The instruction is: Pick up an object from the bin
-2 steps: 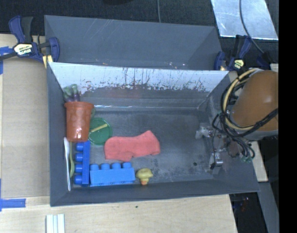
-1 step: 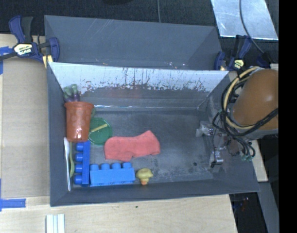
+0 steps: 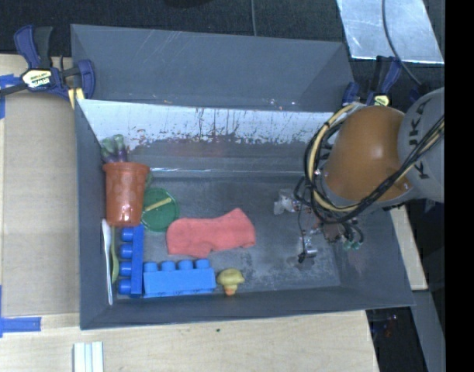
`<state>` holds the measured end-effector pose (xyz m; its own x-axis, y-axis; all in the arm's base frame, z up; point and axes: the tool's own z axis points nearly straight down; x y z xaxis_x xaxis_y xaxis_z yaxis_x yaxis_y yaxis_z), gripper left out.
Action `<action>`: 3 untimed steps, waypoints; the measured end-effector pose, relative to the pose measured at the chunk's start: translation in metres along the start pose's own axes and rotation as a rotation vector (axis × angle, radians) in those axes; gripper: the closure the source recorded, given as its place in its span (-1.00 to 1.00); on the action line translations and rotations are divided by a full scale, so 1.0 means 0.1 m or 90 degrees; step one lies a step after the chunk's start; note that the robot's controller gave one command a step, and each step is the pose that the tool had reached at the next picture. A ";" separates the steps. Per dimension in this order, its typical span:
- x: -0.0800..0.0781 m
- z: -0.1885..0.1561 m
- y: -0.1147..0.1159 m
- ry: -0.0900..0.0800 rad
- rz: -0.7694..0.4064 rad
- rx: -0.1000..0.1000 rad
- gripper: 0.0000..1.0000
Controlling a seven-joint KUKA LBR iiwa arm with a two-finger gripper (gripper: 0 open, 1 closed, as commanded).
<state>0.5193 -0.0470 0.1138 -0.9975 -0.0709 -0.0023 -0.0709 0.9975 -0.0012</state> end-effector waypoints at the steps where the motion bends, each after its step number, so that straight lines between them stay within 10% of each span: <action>1: -0.72 0.02 -0.24 -0.002 0.003 0.001 -1.00; 2: -0.78 0.26 0.21 -0.002 -0.002 0.000 -1.00; 3: -0.51 0.41 0.51 -0.009 -0.091 0.002 -1.00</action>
Offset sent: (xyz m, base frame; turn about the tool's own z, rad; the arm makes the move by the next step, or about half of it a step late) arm 0.0633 0.0722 -0.0438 -0.0188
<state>0.5667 0.0075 0.0732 -0.9769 -0.2130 -0.0156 -0.2129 0.9770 -0.0064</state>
